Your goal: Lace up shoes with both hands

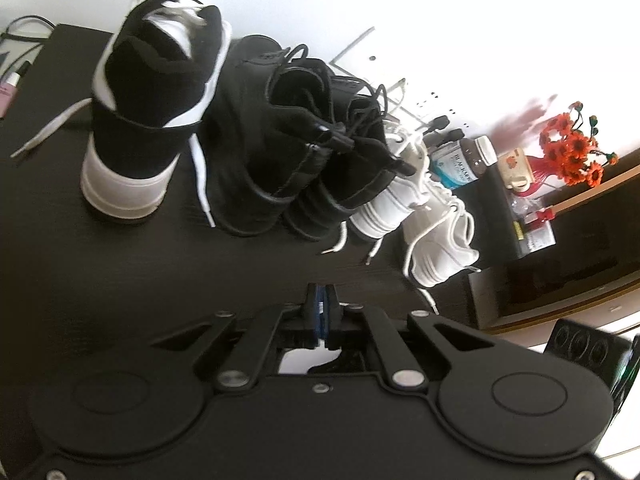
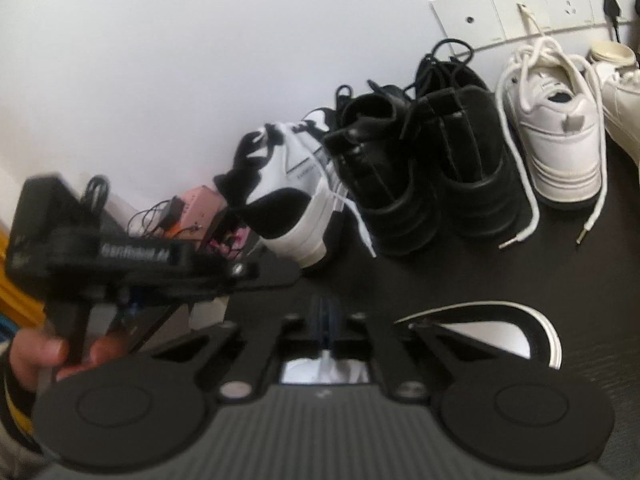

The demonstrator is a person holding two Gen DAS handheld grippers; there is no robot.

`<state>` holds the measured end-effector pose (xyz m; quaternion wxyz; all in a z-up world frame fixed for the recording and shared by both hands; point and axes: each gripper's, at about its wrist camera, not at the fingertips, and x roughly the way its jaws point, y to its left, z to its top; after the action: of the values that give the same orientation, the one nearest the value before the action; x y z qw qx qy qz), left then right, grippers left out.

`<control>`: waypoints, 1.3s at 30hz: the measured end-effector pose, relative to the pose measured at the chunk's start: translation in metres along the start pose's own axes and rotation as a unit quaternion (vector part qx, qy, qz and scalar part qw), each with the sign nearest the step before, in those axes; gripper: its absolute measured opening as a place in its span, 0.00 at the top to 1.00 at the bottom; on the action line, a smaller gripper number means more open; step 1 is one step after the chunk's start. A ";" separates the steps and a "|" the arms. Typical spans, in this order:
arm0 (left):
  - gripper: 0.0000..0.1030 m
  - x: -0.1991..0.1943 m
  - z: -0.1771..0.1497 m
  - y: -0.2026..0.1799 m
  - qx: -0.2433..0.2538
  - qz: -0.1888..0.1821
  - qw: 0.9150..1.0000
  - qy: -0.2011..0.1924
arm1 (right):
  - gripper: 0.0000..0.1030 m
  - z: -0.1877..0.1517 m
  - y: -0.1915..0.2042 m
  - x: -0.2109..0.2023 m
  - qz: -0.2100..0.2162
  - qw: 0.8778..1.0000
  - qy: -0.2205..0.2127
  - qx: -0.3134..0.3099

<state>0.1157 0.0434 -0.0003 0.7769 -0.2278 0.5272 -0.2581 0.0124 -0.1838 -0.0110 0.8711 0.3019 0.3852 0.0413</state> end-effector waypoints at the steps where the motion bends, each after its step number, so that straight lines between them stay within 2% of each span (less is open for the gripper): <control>1: 0.97 0.000 -0.002 0.000 0.004 0.000 1.000 0.002 | 0.98 0.000 -0.002 -0.001 0.002 1.000 -0.002 0.009; 4: 0.95 0.000 -0.007 -0.004 0.020 0.000 1.000 0.008 | 0.98 0.001 -0.006 -0.003 0.004 0.999 -0.011 0.034; 6: 0.86 -0.001 -0.010 -0.008 0.034 -0.004 0.999 0.010 | 0.98 0.001 -0.007 -0.005 0.009 0.998 -0.025 0.052; 8: 0.51 -0.002 -0.014 -0.016 0.059 -0.001 0.998 0.008 | 0.98 0.001 -0.010 -0.010 0.019 0.996 -0.047 0.071; 9: 0.48 -0.002 -0.016 -0.020 0.071 0.003 0.997 0.009 | 0.98 0.002 -0.010 -0.013 0.024 0.995 -0.058 0.080; 14: 0.50 0.004 -0.026 -0.037 0.117 0.009 0.993 0.020 | 0.98 0.011 -0.004 -0.034 0.053 0.988 -0.115 0.088; 18: 0.53 0.006 -0.023 -0.048 0.125 0.010 0.992 0.002 | 0.98 0.014 0.008 -0.053 0.081 0.984 -0.143 0.066; 19: 0.61 0.006 -0.022 -0.049 0.123 0.006 0.992 -0.001 | 0.98 0.014 0.011 -0.056 0.085 0.983 -0.148 0.062; 20: 0.77 0.007 -0.021 -0.050 0.122 0.003 0.992 -0.006 | 0.98 0.013 0.013 -0.060 0.089 0.983 -0.152 0.057; 22: 0.94 0.007 -0.019 -0.051 0.116 -0.015 0.993 -0.011 | 0.98 0.011 0.015 -0.065 0.091 0.982 -0.155 0.048; 23: 0.97 0.006 -0.019 -0.052 0.112 -0.016 0.993 -0.014 | 0.98 0.009 0.015 -0.067 0.089 0.982 -0.158 0.045; 28: 0.99 0.003 -0.017 -0.044 0.074 -0.009 0.997 -0.024 | 0.93 0.005 0.005 -0.079 0.049 0.984 -0.170 0.032; 30: 0.99 0.000 -0.015 -0.041 0.063 -0.011 0.997 -0.031 | 0.76 0.006 -0.001 -0.084 0.028 0.985 -0.170 0.020; 35: 0.99 -0.011 -0.010 -0.055 0.076 -0.027 0.995 -0.054 | 0.73 0.000 0.001 -0.066 0.000 0.992 -0.107 -0.061; 39: 0.99 -0.024 -0.009 -0.072 0.092 -0.046 0.992 -0.068 | 0.72 -0.008 0.016 -0.043 0.000 0.991 -0.074 -0.114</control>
<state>0.0888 0.0028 0.0586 0.8158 -0.1968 0.4361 -0.3248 -0.0207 -0.1801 0.0215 0.9257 0.2033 0.3128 0.0629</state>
